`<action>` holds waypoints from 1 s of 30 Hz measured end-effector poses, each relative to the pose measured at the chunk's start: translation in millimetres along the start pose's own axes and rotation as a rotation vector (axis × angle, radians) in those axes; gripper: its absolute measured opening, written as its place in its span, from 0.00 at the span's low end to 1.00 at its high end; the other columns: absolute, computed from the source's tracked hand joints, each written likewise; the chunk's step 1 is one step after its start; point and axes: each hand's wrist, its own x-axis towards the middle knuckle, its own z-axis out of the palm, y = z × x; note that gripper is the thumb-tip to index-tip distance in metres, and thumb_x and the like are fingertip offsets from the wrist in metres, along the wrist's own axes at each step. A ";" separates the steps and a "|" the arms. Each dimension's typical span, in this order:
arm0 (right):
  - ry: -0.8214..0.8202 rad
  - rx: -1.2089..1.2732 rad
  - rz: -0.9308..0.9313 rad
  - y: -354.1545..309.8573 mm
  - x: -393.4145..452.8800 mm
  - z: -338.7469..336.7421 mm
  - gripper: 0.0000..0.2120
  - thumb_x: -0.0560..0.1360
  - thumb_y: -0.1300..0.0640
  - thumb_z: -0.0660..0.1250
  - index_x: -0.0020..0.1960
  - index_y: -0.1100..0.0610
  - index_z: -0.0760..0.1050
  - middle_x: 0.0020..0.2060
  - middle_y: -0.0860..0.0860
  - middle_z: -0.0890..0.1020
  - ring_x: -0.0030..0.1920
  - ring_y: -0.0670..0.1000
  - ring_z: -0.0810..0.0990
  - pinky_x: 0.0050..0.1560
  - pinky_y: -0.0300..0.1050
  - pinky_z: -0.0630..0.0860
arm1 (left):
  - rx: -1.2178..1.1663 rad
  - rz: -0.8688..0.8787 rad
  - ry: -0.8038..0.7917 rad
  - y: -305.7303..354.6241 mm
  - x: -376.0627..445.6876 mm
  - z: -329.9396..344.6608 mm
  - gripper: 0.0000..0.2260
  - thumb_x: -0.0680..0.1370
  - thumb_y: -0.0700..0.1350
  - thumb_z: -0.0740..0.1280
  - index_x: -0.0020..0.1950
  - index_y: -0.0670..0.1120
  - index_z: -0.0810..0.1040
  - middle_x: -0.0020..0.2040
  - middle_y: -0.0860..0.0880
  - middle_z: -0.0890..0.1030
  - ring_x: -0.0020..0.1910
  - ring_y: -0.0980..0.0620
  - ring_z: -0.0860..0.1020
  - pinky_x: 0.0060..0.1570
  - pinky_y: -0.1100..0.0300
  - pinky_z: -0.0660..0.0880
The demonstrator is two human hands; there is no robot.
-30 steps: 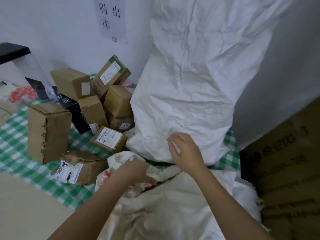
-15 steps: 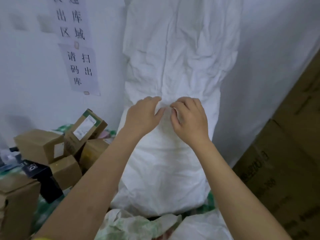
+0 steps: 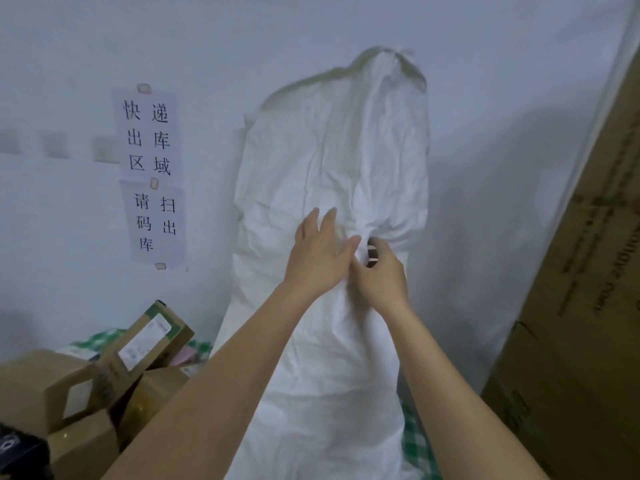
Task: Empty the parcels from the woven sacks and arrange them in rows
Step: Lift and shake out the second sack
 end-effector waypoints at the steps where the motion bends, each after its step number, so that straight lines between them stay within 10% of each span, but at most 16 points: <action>1: -0.006 0.003 -0.045 -1.7 0.8 6.0 0.16 0.76 0.51 0.66 0.62 0.55 0.74 0.51 0.47 0.81 0.52 0.50 0.80 0.53 0.47 0.77 | -0.011 -0.021 -0.004 0.7 3.9 -2.3 0.31 0.80 0.60 0.58 0.78 0.50 0.52 0.79 0.47 0.49 0.77 0.49 0.46 0.72 0.52 0.53; 7: -0.205 0.073 -0.234 -21.6 -17.0 22.9 0.12 0.76 0.66 0.60 0.53 0.56 0.80 0.42 0.49 0.83 0.42 0.46 0.80 0.45 0.41 0.75 | 0.067 -0.044 0.156 -3.0 13.2 -29.0 0.37 0.76 0.59 0.65 0.77 0.46 0.53 0.73 0.44 0.61 0.71 0.43 0.61 0.66 0.50 0.64; 11: -0.330 0.112 -0.248 -19.7 -36.3 19.3 0.13 0.79 0.57 0.63 0.62 0.53 0.77 0.53 0.44 0.82 0.50 0.39 0.78 0.51 0.30 0.71 | 0.279 -0.037 0.257 -8.1 11.3 -49.9 0.20 0.79 0.49 0.64 0.67 0.41 0.65 0.59 0.41 0.71 0.57 0.40 0.72 0.45 0.53 0.66; 15: -0.304 -0.110 -0.186 -2.2 -57.2 15.5 0.33 0.72 0.38 0.68 0.73 0.48 0.65 0.70 0.44 0.67 0.70 0.45 0.63 0.70 0.44 0.62 | 0.264 -0.008 0.281 -15.6 8.1 -60.5 0.08 0.80 0.41 0.60 0.56 0.38 0.68 0.51 0.40 0.71 0.48 0.39 0.74 0.40 0.55 0.64; 19: -0.368 -0.462 -0.083 14.0 -83.9 20.5 0.54 0.63 0.24 0.64 0.78 0.47 0.46 0.77 0.50 0.50 0.77 0.55 0.48 0.75 0.60 0.50 | 0.209 -0.033 0.324 -16.1 2.2 -63.9 0.17 0.77 0.37 0.60 0.66 0.42 0.64 0.50 0.42 0.71 0.44 0.41 0.74 0.40 0.55 0.63; 23: -0.389 -0.499 0.032 19.0 -93.3 29.3 0.56 0.62 0.21 0.60 0.78 0.49 0.44 0.78 0.53 0.48 0.77 0.59 0.45 0.73 0.67 0.50 | 0.226 -0.049 0.279 -13.6 -2.8 -64.5 0.31 0.78 0.38 0.59 0.78 0.48 0.48 0.50 0.43 0.68 0.41 0.43 0.72 0.40 0.53 0.66; 30: -0.339 -0.584 -0.010 -7.1 -91.2 57.6 0.50 0.66 0.22 0.56 0.76 0.54 0.53 0.75 0.55 0.57 0.75 0.61 0.54 0.71 0.68 0.51 | 0.183 -0.028 0.260 -1.4 -4.2 -59.8 0.18 0.79 0.40 0.58 0.69 0.43 0.62 0.50 0.42 0.70 0.40 0.46 0.69 0.40 0.57 0.62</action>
